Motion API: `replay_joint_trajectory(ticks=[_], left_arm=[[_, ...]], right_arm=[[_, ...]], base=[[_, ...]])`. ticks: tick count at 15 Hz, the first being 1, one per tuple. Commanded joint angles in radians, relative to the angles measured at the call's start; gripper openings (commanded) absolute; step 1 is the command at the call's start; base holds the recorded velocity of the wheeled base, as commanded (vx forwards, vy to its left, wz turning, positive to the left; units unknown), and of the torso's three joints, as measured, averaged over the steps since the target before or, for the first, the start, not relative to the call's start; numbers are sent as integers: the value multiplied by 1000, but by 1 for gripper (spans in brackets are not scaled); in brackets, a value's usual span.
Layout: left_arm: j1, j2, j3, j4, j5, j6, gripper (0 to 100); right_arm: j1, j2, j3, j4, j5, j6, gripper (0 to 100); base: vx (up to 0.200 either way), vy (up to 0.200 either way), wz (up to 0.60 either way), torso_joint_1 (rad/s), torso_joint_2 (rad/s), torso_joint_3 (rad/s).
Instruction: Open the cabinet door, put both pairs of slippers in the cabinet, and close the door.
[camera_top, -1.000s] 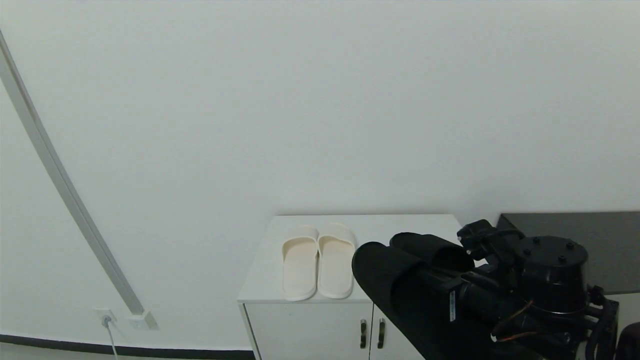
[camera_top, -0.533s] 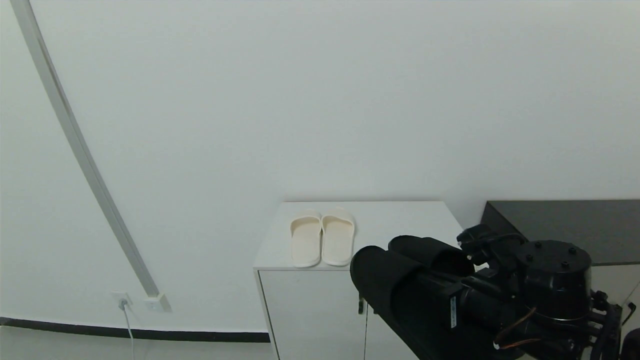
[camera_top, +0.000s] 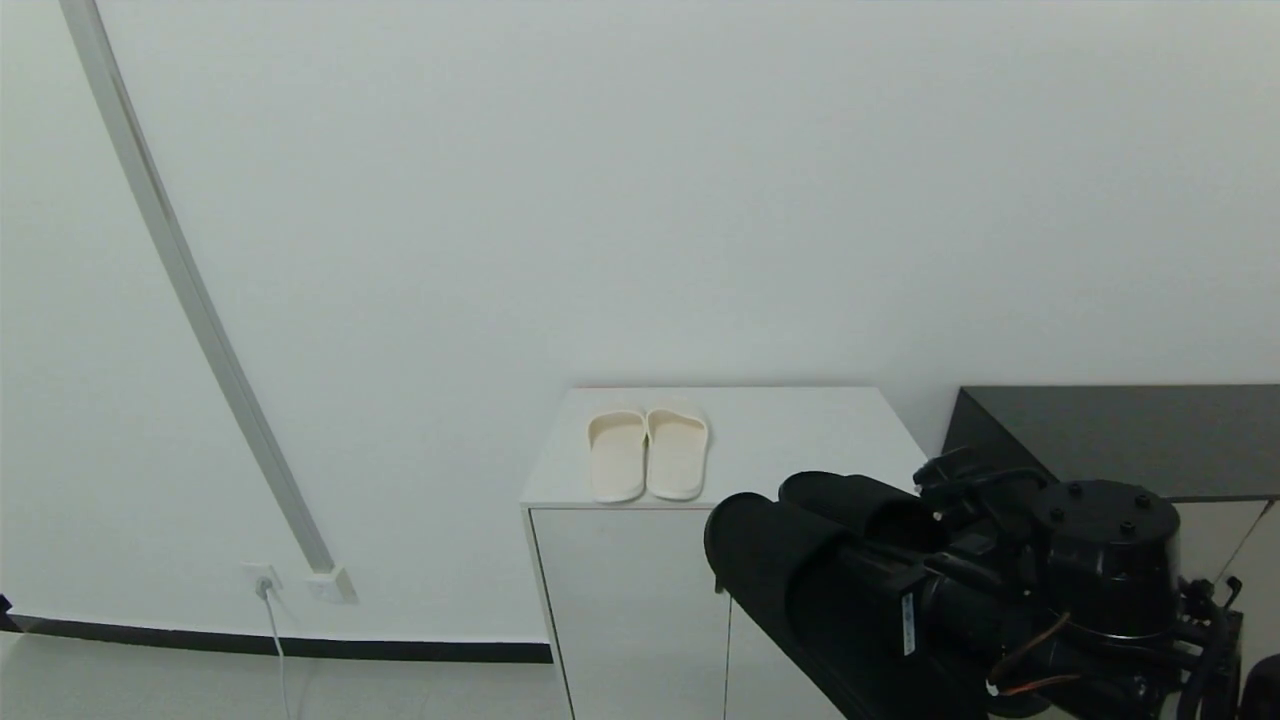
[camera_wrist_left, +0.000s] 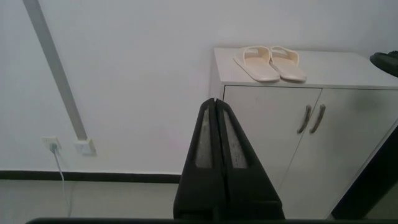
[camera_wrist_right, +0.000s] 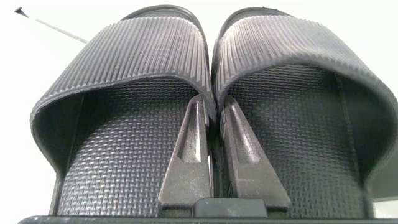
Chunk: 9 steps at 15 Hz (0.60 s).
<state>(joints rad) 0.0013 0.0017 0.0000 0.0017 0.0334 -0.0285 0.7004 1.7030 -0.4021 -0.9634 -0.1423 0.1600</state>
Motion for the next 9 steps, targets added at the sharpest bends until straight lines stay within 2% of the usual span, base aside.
replay_joint_trajectory(ticks=[1, 9], left_arm=[[0, 0, 0, 0, 0, -1, 0], [0, 0, 0, 0, -1, 4, 0]], right_arm=[[-1, 10, 8, 0, 0, -17, 0], [-1, 10, 20, -1, 0, -17, 0]], base=[[0, 0, 0, 0, 0, 0], [0, 0, 0, 0, 0, 0]])
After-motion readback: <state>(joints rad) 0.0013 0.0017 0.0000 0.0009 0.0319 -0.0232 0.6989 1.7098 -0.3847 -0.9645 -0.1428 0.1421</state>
